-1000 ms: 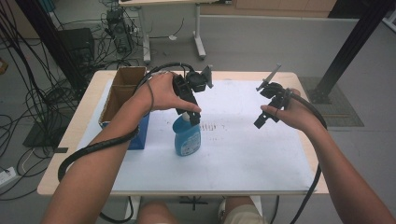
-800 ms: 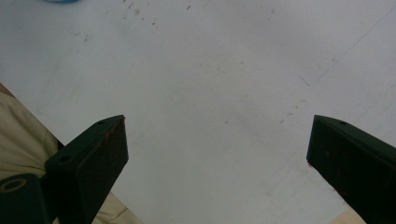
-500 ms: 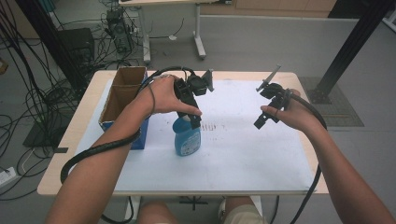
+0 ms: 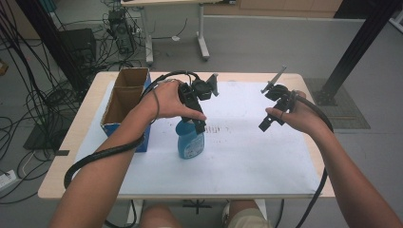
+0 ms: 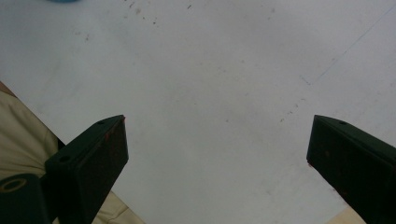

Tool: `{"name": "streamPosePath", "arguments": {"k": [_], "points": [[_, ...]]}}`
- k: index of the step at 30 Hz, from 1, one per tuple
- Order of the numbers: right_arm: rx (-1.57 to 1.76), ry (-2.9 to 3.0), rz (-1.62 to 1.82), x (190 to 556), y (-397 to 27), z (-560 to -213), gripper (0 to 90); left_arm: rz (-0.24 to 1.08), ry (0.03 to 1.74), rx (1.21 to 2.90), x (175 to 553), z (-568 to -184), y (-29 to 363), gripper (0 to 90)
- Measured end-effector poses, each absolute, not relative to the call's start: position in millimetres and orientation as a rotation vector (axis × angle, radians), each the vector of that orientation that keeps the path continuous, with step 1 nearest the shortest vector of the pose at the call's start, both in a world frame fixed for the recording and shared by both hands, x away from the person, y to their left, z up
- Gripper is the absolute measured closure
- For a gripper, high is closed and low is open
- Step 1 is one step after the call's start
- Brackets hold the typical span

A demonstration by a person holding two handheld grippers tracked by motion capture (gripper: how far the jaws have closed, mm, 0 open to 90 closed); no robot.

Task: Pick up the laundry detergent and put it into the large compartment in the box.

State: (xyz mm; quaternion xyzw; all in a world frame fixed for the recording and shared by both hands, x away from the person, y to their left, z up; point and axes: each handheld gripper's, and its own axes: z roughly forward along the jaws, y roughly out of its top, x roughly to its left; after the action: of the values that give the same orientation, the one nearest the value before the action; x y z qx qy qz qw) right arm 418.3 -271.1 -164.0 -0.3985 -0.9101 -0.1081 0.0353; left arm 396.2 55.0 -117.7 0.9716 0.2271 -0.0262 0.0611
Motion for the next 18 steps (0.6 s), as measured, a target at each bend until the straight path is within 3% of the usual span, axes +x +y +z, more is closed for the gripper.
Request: {"name": "streamPosePath", "arguments": {"k": [18], "points": [[-1.221, -2.792, -0.333, 418.8, -272.4, -167.5, 5.4, -0.095, 0.688, 2.947, 397.3, -130.3, 53.0, 5.3]]}}
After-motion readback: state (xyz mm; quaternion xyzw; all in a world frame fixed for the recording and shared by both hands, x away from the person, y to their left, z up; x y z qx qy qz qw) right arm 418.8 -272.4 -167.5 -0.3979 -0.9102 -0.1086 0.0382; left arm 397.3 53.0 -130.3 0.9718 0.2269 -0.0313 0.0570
